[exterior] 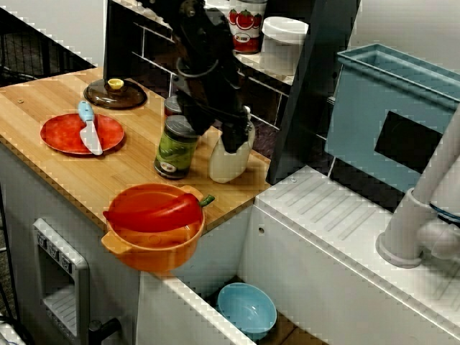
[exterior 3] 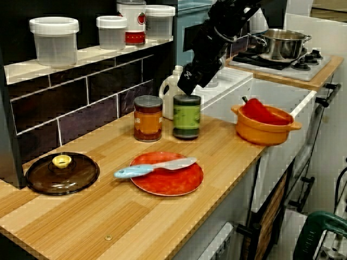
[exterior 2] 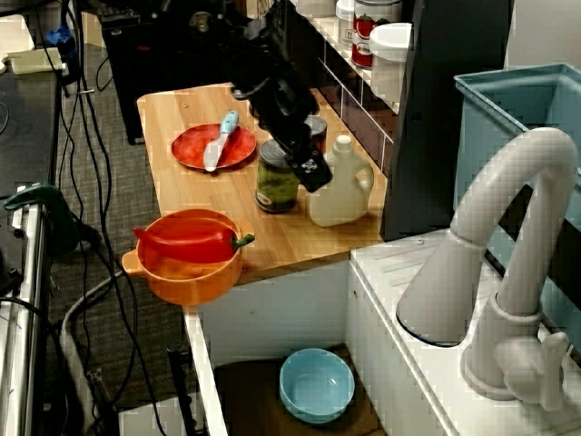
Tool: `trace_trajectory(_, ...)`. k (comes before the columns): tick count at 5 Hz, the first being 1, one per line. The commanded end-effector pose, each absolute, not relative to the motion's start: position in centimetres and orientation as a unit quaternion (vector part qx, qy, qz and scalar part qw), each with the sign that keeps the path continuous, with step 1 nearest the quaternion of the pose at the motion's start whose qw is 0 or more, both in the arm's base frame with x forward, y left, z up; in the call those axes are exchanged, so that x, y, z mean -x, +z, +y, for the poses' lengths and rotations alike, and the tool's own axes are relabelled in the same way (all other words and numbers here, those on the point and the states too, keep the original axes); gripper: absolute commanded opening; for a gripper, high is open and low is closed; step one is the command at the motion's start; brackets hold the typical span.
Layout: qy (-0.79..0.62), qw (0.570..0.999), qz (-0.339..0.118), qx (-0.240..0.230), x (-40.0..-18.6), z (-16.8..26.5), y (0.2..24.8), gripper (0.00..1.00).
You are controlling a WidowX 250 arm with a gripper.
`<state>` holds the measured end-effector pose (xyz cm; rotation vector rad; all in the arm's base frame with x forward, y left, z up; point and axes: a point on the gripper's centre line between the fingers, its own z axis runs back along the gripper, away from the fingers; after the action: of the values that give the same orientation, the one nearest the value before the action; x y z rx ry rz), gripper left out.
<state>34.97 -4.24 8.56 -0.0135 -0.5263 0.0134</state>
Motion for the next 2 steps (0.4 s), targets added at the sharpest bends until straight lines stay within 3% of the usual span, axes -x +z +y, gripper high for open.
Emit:
trace_trajectory(1,0.028,0.964,-0.264,0.020,-35.41,-1.40,10.27,1.00)
trace_trajectory(2,0.025,0.964,-0.263,0.017,-35.24,-1.54,10.29,1.00)
